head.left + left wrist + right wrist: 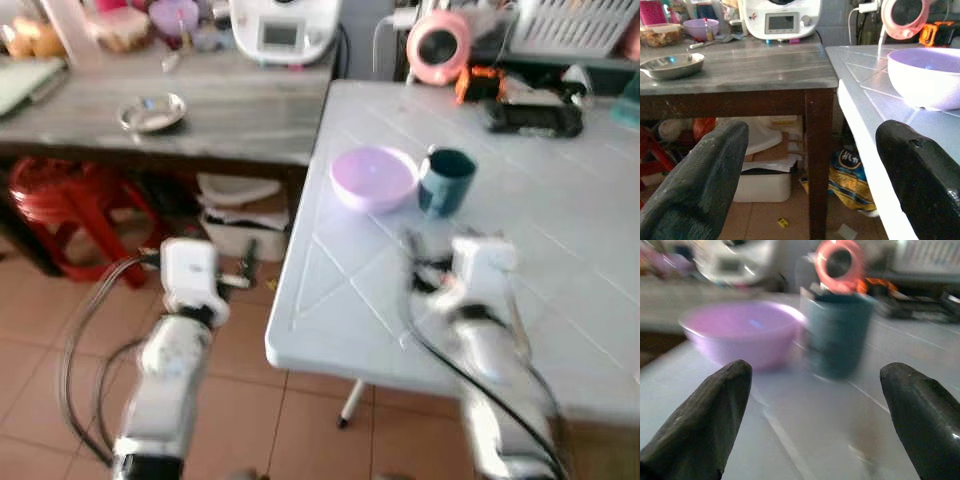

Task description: Setting the table

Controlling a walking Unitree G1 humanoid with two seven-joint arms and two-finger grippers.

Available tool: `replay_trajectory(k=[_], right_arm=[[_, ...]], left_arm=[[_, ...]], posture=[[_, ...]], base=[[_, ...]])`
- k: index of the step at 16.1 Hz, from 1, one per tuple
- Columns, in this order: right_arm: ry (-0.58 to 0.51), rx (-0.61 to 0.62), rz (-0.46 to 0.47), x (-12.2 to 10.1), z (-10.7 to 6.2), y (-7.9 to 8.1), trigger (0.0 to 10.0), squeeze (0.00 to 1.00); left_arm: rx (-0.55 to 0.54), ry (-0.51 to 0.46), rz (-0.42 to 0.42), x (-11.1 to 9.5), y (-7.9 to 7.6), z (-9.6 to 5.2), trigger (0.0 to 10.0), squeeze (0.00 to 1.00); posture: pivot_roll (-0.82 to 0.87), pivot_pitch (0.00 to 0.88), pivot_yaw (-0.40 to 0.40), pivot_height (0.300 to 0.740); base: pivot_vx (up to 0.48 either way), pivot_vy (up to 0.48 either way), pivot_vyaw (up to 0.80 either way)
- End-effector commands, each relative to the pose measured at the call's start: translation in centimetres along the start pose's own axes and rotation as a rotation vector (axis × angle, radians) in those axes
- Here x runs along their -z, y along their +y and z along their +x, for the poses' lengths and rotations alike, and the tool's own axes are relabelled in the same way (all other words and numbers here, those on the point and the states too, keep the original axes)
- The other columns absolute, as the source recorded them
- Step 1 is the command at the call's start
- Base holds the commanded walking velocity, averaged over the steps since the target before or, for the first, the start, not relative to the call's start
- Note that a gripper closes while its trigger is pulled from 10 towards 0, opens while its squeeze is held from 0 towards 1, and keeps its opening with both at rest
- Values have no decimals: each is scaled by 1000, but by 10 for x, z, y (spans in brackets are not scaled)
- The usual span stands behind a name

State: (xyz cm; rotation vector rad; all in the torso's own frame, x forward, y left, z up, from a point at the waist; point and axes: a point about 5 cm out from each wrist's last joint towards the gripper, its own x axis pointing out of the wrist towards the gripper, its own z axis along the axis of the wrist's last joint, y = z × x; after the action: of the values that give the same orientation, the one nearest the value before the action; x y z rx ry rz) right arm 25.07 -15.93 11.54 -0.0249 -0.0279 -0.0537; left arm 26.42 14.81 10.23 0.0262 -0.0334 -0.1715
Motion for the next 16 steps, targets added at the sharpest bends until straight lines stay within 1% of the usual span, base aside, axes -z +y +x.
replay_trajectory(k=[1, 2, 4, 8, 9, 10, 11, 12, 13, 14, 16], right_arm=[[-26, -3, 23, -8, -2, 7, 10000, 0], [-8, 12, 18, -3, -8, 2, 10000, 0], [9, 19, 4, 0, -13, -3, 10000, 0], [-25, -17, -16, -13, -2, 4, 10000, 0], [-25, 9, -14, -14, 0, 1, 10000, 0], [10, 38, 44, -9, -1, -1, 10000, 0], [15, 30, 45, -8, -3, 0, 10000, 0], [5, -4, 10, -9, -3, 3, 10000, 0], [-3, -16, -2, -10, 0, 4, 10000, 0], [-1, 24, -12, -13, 4, 0, 10000, 0], [-1, 25, -19, -15, 6, -2, 10000, 0]], left_arm=[[-71, 14, 39, 0, 18, -7, 10000, 0], [-97, 22, 32, 1, 23, -13, 10000, 0], [-112, 22, 45, -1, 27, -17, 10000, 0], [-98, 4, 49, -8, 26, -16, 10000, 0], [-110, 8, 49, -9, 29, -19, 10000, 0], [-130, 22, 56, -8, 33, -23, 10000, 0], [-130, 29, 53, -7, 32, -25, 10000, 0], [-112, 38, 44, -5, 29, -28, 10000, 0], [-89, 48, 37, -5, 23, -28, 10000, 0], [-62, 62, 29, -4, 20, -30, 10000, 0], [-34, 84, 22, -2, 18, -34, 10000, 0]], posture=[[-47, 0, 17, 740], [-41, 0, 13, 740], [-40, 3, 6, 740], [-30, 31, -2, 740], [-26, 34, -4, 740], [-20, 41, -3, 740], [-20, 45, 1, 740], [-19, 51, 7, 740], [-21, 55, 12, 740], [-24, 66, 18, 740], [-26, 78, 26, 740]], base=[[0, 0, 0], [0, 0, 0], [0, 0, 0], [0, 0, 0], [0, 0, 0], [0, 0, 0], [0, 0, 0], [0, 0, 0], [0, 0, 0], [0, 0, 0], [0, 0, 0]])
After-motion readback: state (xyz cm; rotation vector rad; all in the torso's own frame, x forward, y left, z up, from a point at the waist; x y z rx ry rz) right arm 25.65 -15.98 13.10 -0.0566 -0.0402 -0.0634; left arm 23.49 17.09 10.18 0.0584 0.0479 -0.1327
